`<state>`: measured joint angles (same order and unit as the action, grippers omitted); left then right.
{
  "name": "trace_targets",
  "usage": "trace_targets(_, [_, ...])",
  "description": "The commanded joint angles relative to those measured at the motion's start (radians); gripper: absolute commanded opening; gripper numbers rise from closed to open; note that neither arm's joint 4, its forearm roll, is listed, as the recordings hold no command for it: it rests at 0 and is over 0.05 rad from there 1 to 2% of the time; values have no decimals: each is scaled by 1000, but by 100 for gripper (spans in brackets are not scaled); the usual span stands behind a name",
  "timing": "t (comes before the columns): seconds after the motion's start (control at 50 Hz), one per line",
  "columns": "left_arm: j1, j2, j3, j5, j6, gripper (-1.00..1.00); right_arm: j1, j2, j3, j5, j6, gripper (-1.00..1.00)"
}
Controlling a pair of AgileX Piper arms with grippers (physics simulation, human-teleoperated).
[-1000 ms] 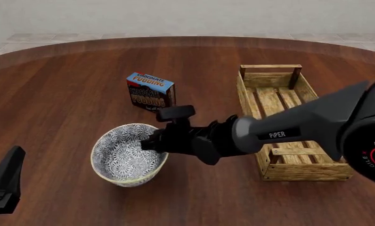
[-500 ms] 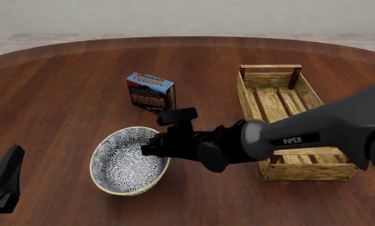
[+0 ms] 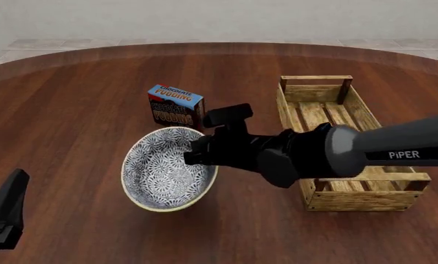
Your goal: Pick up the bowl on the left and put it in the tray.
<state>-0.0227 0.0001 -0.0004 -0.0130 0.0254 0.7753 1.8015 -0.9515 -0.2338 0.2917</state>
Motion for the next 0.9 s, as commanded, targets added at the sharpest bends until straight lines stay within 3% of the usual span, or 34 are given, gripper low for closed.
trace_targets(0.02, [-1,0,0,2,1,100,-10,-60,22,0,5,-100])
trace_targets(0.08, [0,0,0,3,0,100,3,-65,27,6,31,-100])
trace_targets(0.6, [-3,0,0,1,-1,100,-21,-198,51,55,28,-100])
trace_targets(0.9, [-5,0,0,1,-1,100,-44,-252,57,85,56,-100])
